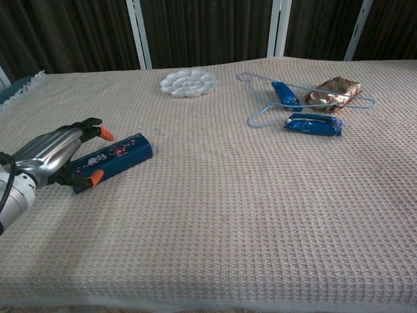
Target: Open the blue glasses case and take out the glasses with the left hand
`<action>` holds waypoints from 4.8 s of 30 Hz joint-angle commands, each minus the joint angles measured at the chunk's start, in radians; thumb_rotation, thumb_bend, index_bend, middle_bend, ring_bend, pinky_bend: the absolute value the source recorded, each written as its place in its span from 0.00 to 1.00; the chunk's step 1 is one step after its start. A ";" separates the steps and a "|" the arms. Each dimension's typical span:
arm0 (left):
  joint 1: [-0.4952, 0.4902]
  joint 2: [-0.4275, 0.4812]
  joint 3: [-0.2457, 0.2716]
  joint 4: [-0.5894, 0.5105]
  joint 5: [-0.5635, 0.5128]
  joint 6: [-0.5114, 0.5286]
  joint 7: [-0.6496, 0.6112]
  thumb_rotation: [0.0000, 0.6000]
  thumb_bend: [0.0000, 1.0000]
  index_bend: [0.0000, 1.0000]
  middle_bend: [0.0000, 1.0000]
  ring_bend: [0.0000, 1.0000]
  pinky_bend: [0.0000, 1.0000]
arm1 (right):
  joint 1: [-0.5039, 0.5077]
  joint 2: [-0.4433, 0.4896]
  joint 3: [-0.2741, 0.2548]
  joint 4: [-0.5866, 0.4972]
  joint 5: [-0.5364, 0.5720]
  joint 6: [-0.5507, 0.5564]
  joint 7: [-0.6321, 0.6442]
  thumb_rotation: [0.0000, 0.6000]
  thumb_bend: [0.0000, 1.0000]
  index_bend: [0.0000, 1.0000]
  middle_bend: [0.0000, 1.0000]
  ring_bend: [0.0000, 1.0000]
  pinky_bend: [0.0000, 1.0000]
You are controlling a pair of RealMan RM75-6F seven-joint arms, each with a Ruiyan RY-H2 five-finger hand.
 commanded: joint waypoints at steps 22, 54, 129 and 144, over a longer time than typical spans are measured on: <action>-0.020 0.010 -0.004 0.007 -0.055 -0.015 -0.007 1.00 0.38 0.30 0.00 0.00 0.00 | 0.003 -0.001 0.000 -0.002 -0.001 -0.004 -0.004 1.00 0.13 0.00 0.00 0.00 0.00; -0.072 0.027 -0.080 0.029 -0.127 -0.032 -0.026 1.00 0.47 0.43 0.01 0.00 0.00 | 0.003 0.002 -0.001 -0.001 -0.003 -0.003 0.004 1.00 0.13 0.00 0.00 0.00 0.00; -0.103 0.185 0.164 -0.321 0.071 -0.172 0.067 1.00 0.78 0.31 0.00 0.00 0.00 | -0.022 0.011 -0.004 0.018 -0.022 0.060 0.060 1.00 0.13 0.00 0.00 0.00 0.00; -0.171 0.044 0.051 -0.165 -0.053 -0.177 0.132 1.00 0.79 0.26 0.00 0.00 0.00 | -0.030 0.021 -0.003 0.029 -0.022 0.074 0.095 1.00 0.13 0.00 0.00 0.00 0.00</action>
